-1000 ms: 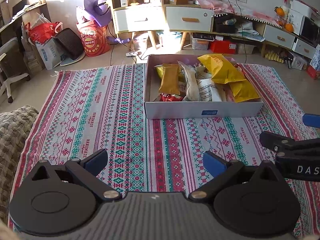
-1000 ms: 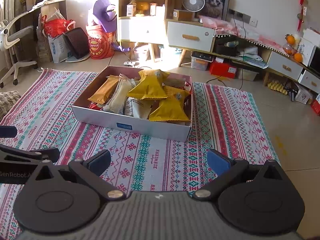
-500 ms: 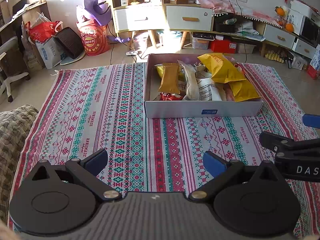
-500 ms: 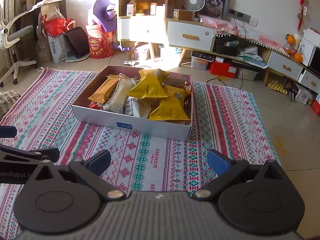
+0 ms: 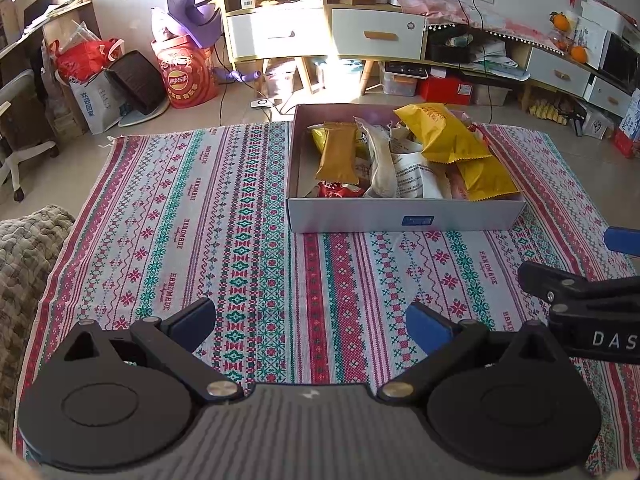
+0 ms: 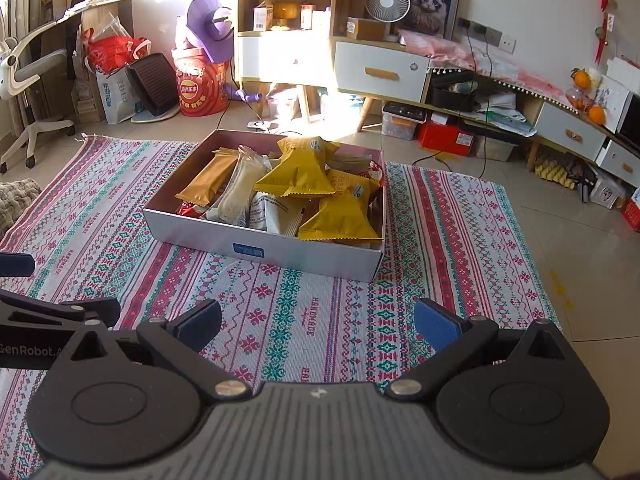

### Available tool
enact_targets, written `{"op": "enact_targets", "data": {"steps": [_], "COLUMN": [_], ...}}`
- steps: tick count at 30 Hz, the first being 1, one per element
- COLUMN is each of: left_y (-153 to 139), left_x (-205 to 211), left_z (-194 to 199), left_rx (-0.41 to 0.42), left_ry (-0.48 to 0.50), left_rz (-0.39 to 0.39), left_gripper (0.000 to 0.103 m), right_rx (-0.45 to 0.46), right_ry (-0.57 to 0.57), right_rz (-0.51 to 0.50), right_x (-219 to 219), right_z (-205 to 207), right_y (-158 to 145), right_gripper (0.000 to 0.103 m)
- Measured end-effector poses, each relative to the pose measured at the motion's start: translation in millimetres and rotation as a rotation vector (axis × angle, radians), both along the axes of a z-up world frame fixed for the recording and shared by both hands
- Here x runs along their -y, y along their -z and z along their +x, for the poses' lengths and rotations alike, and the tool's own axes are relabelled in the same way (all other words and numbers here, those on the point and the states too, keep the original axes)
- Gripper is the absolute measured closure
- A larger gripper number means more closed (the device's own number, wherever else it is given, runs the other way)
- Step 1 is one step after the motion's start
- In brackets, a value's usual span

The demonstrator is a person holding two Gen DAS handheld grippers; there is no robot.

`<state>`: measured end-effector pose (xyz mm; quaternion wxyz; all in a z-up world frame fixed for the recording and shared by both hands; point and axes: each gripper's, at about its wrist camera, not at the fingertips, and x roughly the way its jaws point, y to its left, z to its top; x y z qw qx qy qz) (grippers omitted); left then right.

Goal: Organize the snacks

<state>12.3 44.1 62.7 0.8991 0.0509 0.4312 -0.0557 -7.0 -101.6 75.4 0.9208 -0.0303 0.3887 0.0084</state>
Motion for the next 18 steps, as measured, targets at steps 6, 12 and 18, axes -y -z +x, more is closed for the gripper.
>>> {"op": "enact_targets", "data": {"steps": [6, 12, 18], "left_y": [-0.4, -0.4, 0.5], "left_x": [0.6, 0.2, 0.7], "left_z": [-0.9, -0.8, -1.0], "left_rx": [-0.002, -0.007, -0.005], "left_ry": [0.004, 0.005, 0.011], "left_rz": [-0.003, -0.010, -0.008], "left_gripper": [0.000, 0.000, 0.000], "right_rx": [0.000, 0.000, -0.003], "right_ry": [0.001, 0.004, 0.011], "right_rz": [0.000, 0.001, -0.001], "right_x": [0.6, 2.7, 4.1], "right_z": [-0.2, -2.6, -3.1], "right_y": [0.4, 2.1, 3.8], "right_gripper": [0.000, 0.000, 0.000]}}
